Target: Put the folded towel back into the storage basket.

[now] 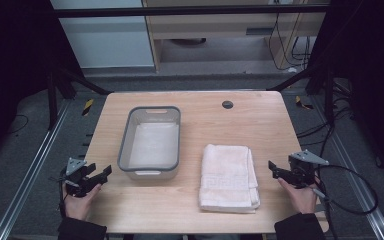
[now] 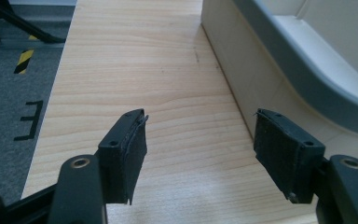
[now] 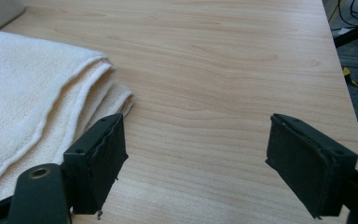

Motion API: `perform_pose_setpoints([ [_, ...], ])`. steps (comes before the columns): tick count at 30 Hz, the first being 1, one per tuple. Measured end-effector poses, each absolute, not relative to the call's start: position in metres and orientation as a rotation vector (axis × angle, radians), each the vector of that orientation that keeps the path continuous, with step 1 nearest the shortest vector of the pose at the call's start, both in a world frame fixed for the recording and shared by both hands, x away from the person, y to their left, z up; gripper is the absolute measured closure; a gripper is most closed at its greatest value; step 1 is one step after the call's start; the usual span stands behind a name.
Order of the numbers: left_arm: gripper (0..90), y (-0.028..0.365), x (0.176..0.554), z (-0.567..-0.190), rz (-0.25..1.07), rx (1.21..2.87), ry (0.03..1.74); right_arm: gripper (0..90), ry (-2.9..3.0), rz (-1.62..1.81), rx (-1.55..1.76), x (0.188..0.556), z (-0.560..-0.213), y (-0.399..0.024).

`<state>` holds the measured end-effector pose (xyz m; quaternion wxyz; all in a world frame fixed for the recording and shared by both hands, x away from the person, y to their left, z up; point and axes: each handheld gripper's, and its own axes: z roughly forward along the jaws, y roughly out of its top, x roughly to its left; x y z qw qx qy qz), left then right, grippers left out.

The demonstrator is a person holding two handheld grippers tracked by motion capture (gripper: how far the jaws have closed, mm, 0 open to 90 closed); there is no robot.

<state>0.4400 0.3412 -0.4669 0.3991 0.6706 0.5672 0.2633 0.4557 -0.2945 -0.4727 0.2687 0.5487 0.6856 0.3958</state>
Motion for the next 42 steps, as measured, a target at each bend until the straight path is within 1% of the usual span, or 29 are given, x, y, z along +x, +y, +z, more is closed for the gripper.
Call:
perform_pose_setpoints([
  [5,34.4,0.339,0.436,-0.461,0.680,1.683,1.409,20.9,1.859,1.083,1.471,0.455,-0.470,-0.294],
  [16,35.1,0.335,0.433,-0.455,0.657,1.662,1.398,23.0,1.857,1.110,1.452,0.454,-0.465,-0.291],
  [19,35.0,0.333,0.433,-0.453,0.668,1.667,1.389,24.1,1.857,1.111,1.437,0.455,-0.464,-0.291],
  [29,34.8,0.331,0.434,-0.438,0.676,1.625,1.367,26.0,1.842,1.163,1.406,0.457,-0.455,-0.291],
  [35,35.0,0.325,0.439,-0.427,0.678,1.622,1.338,29.0,1.842,1.180,1.382,0.458,-0.444,-0.290],
  [41,37.2,0.313,0.443,-0.418,0.674,1.632,1.302,31.4,1.850,1.199,1.375,0.460,-0.435,-0.288],
  [42,38.0,0.311,0.443,-0.417,0.674,1.633,1.296,33.4,1.853,1.199,1.364,0.461,-0.432,-0.287],
])
